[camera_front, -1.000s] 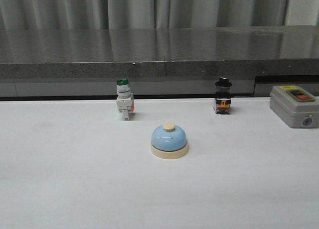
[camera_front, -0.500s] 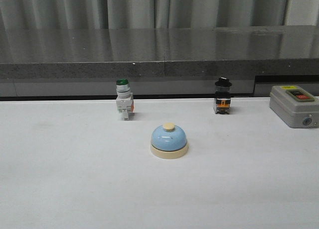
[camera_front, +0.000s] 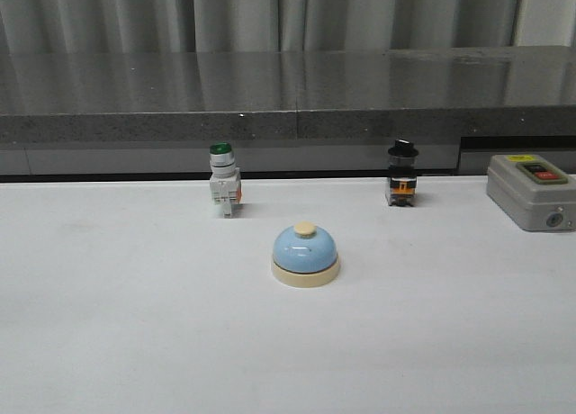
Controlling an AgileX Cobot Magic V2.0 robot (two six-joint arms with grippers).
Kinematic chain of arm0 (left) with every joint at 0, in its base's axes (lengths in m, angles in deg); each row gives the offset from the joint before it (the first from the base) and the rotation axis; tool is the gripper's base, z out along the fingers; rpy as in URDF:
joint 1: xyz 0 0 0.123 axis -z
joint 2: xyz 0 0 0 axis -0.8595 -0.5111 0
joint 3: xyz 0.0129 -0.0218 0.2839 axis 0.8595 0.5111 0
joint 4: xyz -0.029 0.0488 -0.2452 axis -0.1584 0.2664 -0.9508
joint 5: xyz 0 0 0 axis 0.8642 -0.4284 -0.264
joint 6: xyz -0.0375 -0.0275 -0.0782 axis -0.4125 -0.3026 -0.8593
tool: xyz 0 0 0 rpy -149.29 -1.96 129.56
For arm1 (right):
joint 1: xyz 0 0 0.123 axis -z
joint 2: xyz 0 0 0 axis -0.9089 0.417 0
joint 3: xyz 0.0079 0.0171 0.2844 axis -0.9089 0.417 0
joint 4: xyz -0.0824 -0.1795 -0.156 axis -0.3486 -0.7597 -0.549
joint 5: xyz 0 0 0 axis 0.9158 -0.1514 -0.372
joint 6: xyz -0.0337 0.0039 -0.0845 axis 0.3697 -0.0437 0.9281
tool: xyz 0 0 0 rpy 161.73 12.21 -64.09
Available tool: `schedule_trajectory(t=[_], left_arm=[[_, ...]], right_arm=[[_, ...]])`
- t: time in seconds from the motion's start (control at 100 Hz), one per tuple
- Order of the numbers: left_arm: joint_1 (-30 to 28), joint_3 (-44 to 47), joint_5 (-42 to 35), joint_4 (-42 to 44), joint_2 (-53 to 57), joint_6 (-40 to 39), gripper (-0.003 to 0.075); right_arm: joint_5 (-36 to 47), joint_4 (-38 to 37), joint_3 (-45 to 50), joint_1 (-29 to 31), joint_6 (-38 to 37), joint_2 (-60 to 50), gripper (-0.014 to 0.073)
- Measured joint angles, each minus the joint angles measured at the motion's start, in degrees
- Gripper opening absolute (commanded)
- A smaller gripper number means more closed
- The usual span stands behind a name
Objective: Place and press bell with both arms
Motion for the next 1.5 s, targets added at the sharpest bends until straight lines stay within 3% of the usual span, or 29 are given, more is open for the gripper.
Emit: schedule_trajectory(t=[0.31,0.58,0.66,0.86,1.3,1.5], left_arm=[[0.0,0.0,-0.1,0.0,0.0,0.0,-0.002],[0.0,0.0,-0.1,0.0,0.0,0.0,-0.002],[0.0,0.0,-0.1,0.0,0.0,0.0,-0.002],[0.0,0.0,-0.1,0.0,0.0,0.0,-0.002],[0.0,0.0,-0.1,0.0,0.0,0.0,-0.002],[0.0,0.0,-0.1,0.0,0.0,0.0,-0.002]], right_arm=[[0.61,0.0,0.0,0.0,0.0,0.0,-0.006],[9.71,0.0,0.0,0.0,0.0,0.0,-0.006],[9.13,0.0,-1.7,0.0,0.0,0.0,-0.006],[-4.38,0.0,-14.33,0.0,0.0,4.66,-0.006],[-40.85,0.0,-44.39,0.0,0.1,32.92,-0.006],[-44.32,0.0,-49.17,0.0,0.1,43.5,-0.006]])
